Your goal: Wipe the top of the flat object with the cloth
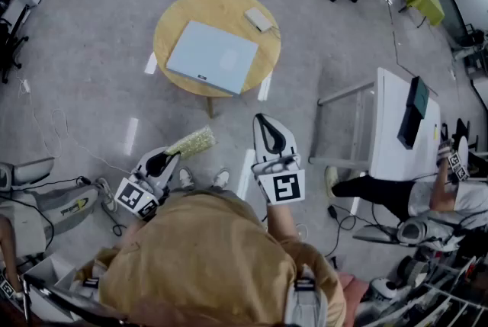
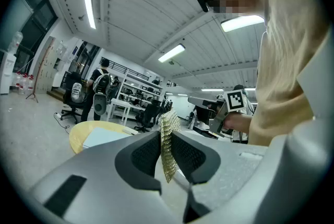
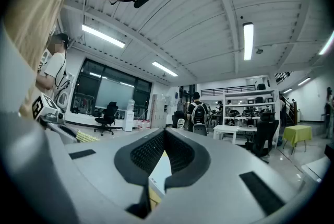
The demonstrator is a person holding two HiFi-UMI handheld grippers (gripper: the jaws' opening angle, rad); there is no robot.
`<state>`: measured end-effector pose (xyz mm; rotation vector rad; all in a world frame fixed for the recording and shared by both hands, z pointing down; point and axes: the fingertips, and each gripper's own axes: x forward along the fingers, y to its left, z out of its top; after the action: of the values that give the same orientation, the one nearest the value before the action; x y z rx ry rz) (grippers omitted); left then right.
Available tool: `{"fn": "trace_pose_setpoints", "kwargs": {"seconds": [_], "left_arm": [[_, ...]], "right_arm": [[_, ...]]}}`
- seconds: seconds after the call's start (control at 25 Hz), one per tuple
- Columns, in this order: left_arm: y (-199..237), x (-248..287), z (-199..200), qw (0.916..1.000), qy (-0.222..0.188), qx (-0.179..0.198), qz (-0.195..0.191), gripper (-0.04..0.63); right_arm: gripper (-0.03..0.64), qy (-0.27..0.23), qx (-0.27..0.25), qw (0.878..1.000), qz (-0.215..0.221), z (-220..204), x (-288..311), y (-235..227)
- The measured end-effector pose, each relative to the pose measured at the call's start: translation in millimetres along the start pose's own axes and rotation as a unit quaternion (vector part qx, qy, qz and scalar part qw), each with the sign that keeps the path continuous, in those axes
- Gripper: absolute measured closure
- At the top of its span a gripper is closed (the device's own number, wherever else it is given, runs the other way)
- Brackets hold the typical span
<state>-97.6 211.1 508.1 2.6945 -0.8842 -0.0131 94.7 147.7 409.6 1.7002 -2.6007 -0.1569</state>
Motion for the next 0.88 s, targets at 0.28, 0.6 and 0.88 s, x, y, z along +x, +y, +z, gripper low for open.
{"fn": "trace_pose_setpoints", "kwargs": {"seconds": [0.28,0.6,0.88], "left_arm": [[7.2,-5.8,19.7,0.9997,-0.024,-0.011,-0.003,0.534],[10.9,4.4,19.1,0.9996,-0.022,-0.011,0.012,0.534],[22.5,15.0,28.9,0.9973,-0.037,0.024,0.058,0.534]], "right_arm": [[0.617,-0.022,0.000,1.000,-0.008,11.7,6.8,0.9],[0.617,-0.028,0.025,0.999,0.003,7.9,0.1,-6.8],[0.615,-0.031,0.034,0.999,0.019,-3.5,-13.6,-27.4]]}}
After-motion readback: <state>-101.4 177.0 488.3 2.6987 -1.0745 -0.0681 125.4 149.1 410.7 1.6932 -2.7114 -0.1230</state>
